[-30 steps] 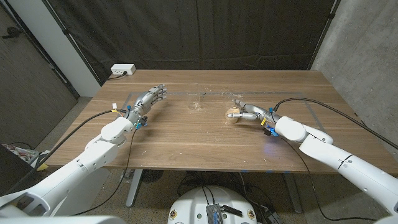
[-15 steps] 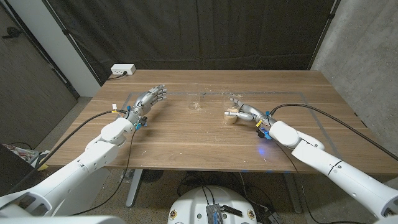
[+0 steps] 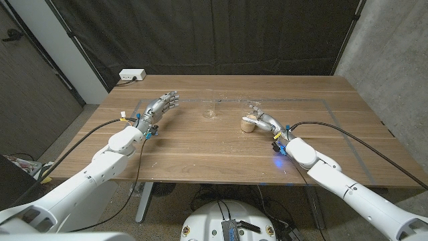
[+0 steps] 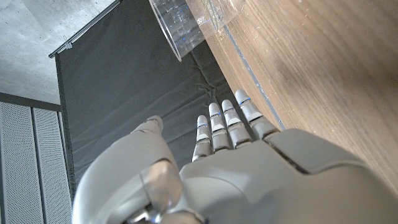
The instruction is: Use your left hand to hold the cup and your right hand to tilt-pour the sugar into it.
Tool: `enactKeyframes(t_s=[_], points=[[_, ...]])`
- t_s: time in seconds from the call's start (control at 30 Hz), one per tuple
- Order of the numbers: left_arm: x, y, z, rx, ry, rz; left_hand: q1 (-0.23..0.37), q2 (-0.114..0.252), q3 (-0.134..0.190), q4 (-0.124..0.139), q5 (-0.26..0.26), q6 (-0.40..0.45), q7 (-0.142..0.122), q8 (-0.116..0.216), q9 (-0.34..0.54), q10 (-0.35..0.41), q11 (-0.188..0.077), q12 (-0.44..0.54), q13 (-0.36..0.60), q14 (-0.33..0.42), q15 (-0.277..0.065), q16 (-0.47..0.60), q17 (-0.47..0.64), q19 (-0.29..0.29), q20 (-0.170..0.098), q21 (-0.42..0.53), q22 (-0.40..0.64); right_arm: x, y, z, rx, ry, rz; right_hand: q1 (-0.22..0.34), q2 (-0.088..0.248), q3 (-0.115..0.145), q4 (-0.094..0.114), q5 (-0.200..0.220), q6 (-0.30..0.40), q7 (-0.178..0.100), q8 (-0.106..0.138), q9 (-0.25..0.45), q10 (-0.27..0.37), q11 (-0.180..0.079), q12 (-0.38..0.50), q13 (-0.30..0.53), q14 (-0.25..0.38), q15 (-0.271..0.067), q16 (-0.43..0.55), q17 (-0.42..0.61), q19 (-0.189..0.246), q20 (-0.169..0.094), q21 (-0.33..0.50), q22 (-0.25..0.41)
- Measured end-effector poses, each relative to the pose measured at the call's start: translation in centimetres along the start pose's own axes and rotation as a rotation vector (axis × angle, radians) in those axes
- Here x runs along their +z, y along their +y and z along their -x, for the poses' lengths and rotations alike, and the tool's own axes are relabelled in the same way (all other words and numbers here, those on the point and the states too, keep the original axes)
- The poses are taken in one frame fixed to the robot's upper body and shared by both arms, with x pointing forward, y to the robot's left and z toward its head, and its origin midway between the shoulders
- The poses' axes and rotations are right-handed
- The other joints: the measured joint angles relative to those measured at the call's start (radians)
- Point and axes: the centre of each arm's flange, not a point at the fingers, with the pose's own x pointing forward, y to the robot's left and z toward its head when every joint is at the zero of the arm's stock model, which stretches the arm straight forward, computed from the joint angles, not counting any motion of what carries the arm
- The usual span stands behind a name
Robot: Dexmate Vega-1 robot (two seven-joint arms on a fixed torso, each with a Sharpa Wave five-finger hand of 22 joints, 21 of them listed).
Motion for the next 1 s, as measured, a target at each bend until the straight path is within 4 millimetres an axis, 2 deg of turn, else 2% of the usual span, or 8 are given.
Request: enactKeyframes(t_s=[0.3, 0.37, 0.43, 0.47, 0.57, 0.7, 0.77, 1.0], points=[[0.0, 0.1, -0.3, 0.005, -0.001, 0.003, 0.0, 0.0, 0.0, 0.0, 0.0, 0.0, 0.0, 0.0, 0.0, 0.0, 0.0, 0.0, 0.0, 0.0, 0.0, 0.0, 0.0, 0.004, -0.004, -0.004, 0.0, 0.2, 0.3, 0.2, -0.099, -0.074, -0.055, 0.054, 0.051, 0.024, -0.019, -0.026, 0.043, -0.028, 0.037, 0.028, 0.034, -0.034, 0.073, 0.07, 0.074, -0.002, 0.07, 0.077, 0.041, -0.041, 0.027, 0.009], [0.0, 0.1, -0.3, 0.004, -0.001, 0.002, 0.0, 0.0, 0.0, 0.0, 0.0, 0.0, 0.0, 0.0, 0.0, 0.0, 0.0, 0.0, 0.0, 0.0, 0.0, 0.0, 0.0, 0.004, -0.003, -0.004, 0.0, -1.3, 1.6, 0.2, -0.126, -0.057, -0.085, 0.076, 0.054, 0.029, -0.023, -0.027, 0.056, -0.034, 0.048, 0.037, 0.042, -0.042, 0.095, 0.091, 0.092, -0.002, 0.092, 0.101, 0.054, -0.054, 0.034, 0.022], [0.0, 0.1, -0.4, 0.005, 0.0, 0.002, 0.0, 0.0, 0.0, 0.0, 0.0, 0.0, 0.0, 0.0, 0.0, 0.0, 0.0, 0.0, 0.0, 0.003, -0.003, 0.0, 0.0, 0.007, 0.0, -0.004, 0.0, -0.2, 1.8, -0.2, -0.148, -0.095, -0.099, 0.097, 0.058, 0.032, -0.026, -0.031, 0.066, -0.041, 0.058, 0.046, 0.053, -0.053, 0.117, 0.112, 0.111, -0.003, 0.114, 0.125, 0.068, -0.068, 0.044, 0.029], [0.0, 0.2, -0.4, 0.005, 0.0, 0.002, 0.0, 0.0, 0.0, 0.0, 0.0, 0.0, 0.0, 0.0, 0.0, 0.0, 0.0, 0.0, 0.0, 0.004, -0.004, 0.0, 0.0, 0.007, 0.0, -0.004, 0.0, -1.4, 2.1, 0.2, -0.159, -0.079, -0.098, 0.108, 0.06, 0.033, -0.027, -0.032, 0.073, -0.042, 0.064, 0.05, 0.058, -0.058, 0.128, 0.123, 0.121, -0.004, 0.127, 0.138, 0.08, -0.073, 0.046, 0.035], [-0.1, 0.2, -0.6, 0.005, 0.001, 0.001, -0.008, 0.008, 0.0, 0.0, 0.0, 0.0, 0.0, 0.0, 0.0, 0.0, 0.0, 0.0, 0.0, 0.004, -0.004, 0.006, 0.0, 0.011, -0.004, -0.004, 0.0, -1.5, 2.4, 0.0, -0.19, -0.098, -0.11, 0.134, 0.063, 0.033, -0.027, -0.032, 0.084, -0.048, 0.079, 0.063, 0.072, -0.072, 0.162, 0.157, 0.147, -0.003, 0.164, 0.178, 0.129, -0.066, 0.07, 0.048], [-0.1, 0.2, -0.7, 0.008, 0.001, 0.003, -0.009, 0.009, 0.003, -0.003, 0.0, 0.0, 0.0, 0.0, 0.0, 0.0, 0.0, 0.0, 0.005, 0.004, -0.004, 0.006, 0.0, 0.013, -0.005, -0.004, 0.0, -0.5, 2.0, 0.3, -0.226, -0.158, -0.11, 0.159, 0.067, 0.033, -0.027, -0.036, 0.101, -0.054, 0.094, 0.077, 0.084, -0.084, 0.197, 0.197, 0.168, -0.002, 0.205, 0.225, 0.142, -0.082, 0.076, 0.05], [-0.1, 0.2, -0.8, 0.004, 0.003, 0.001, -0.009, 0.009, 0.003, -0.003, 0.0, 0.0, 0.0, 0.0, 0.0, 0.0, 0.0, 0.0, 0.005, 0.004, -0.004, 0.006, 0.001, 0.013, -0.005, -0.004, 0.0, -1.4, 2.9, -0.1, -0.249, -0.136, -0.137, 0.181, 0.064, 0.033, -0.027, -0.036, 0.111, -0.057, 0.106, 0.089, 0.089, -0.094, 0.224, 0.228, 0.174, -0.006, 0.234, 0.262, 0.148, -0.088, 0.086, 0.059], [-0.2, 0.2, -1.0, 0.007, 0.003, 0.002, -0.009, 0.009, 0.003, -0.003, 0.0, 0.0, 0.0, 0.0, 0.0, 0.0, 0.0, 0.0, 0.005, 0.011, -0.004, 0.007, 0.002, 0.015, -0.008, -0.004, 0.005, -1.0, 2.9, -0.1, -0.285, -0.169, -0.144, 0.213, 0.063, 0.024, -0.03, -0.036, 0.122, -0.06, 0.129, 0.119, 0.086, -0.107, 0.29, 0.315, 0.175, -0.007, 0.308, 0.372, 0.151, -0.091, 0.105, 0.076]])
